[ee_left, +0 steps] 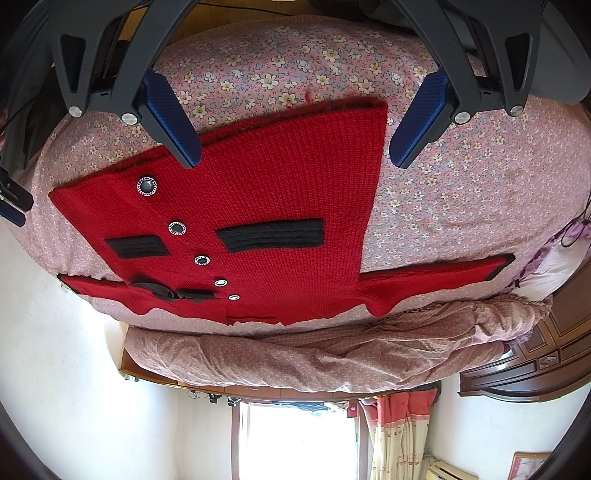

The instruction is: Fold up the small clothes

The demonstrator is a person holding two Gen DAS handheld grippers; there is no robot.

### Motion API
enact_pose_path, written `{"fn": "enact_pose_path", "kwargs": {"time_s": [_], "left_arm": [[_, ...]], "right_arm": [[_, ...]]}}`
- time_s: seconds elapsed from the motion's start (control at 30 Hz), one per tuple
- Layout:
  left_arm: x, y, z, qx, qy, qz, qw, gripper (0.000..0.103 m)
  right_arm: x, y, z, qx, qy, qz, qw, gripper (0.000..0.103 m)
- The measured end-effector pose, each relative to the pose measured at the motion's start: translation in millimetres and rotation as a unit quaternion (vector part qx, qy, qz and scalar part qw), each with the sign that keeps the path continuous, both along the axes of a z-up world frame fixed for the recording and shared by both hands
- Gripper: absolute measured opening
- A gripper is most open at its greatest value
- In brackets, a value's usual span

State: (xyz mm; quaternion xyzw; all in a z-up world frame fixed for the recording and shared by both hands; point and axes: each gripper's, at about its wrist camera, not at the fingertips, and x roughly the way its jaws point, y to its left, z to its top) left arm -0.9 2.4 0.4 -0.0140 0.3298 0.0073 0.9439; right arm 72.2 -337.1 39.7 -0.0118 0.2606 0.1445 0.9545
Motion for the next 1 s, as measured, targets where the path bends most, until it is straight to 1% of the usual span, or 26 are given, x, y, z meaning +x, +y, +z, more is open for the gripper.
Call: {"fn": "enact_pose_path", "kwargs": {"time_s": [1.0], "left_arm": [[0.9,-1.8,-3.5,0.0,0.002,-0.001,1.0,0.099]], "right_arm": [[-1.6,3.5,0.6,-0.002,0.001,0.001,1.0,0.103]]}}
